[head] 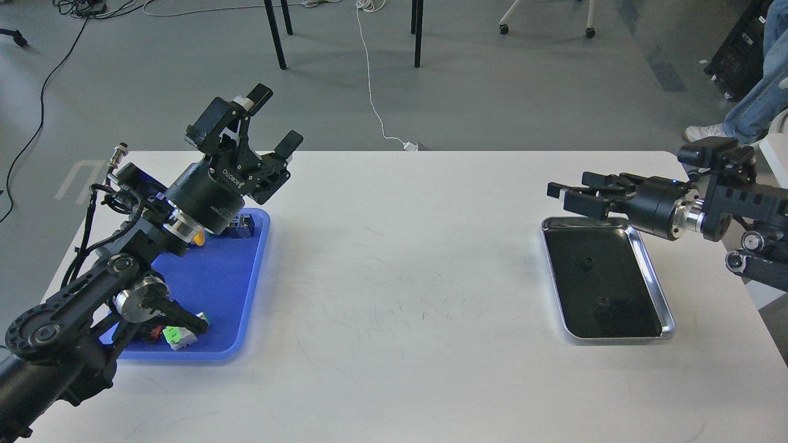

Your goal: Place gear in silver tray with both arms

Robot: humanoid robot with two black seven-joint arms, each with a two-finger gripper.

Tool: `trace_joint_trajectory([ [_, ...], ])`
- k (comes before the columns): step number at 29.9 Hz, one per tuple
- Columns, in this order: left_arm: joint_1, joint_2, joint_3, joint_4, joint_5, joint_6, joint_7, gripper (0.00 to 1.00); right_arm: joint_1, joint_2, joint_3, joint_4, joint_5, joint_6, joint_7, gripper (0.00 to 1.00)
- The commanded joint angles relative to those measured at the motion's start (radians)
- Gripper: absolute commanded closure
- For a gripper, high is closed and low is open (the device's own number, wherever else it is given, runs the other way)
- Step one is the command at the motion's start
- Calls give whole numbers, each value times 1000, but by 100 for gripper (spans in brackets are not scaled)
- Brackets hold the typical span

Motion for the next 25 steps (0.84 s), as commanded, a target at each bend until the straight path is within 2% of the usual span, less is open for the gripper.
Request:
trace_joint_trajectory([
  [1,11,-5,-1,1,0,5,0,2,-4,80,64,1,381,-1,0,3],
  [5,14,-7,-6,1,-1,7,0,2,-24,125,153,1,773,2,0,3],
  [8,14,-22,-6,4,-1,33,0,2,-56,154,237,1,951,22,0,2],
  [10,14,-39,-12,13,-3,71,69,2,-93,171,306,1,1024,74,0,1],
  [11,14,-56,-17,18,-6,92,117,2,-125,183,351,1,1038,106,0,1],
  [13,16,-83,-40,21,-15,111,180,2,-188,215,423,-5,1041,138,0,1],
  [15,51,-100,-86,21,-43,105,208,2,-248,250,478,-15,1036,140,0,1],
  [25,198,-171,-236,21,-61,88,226,2,-337,301,511,1,880,144,0,1],
])
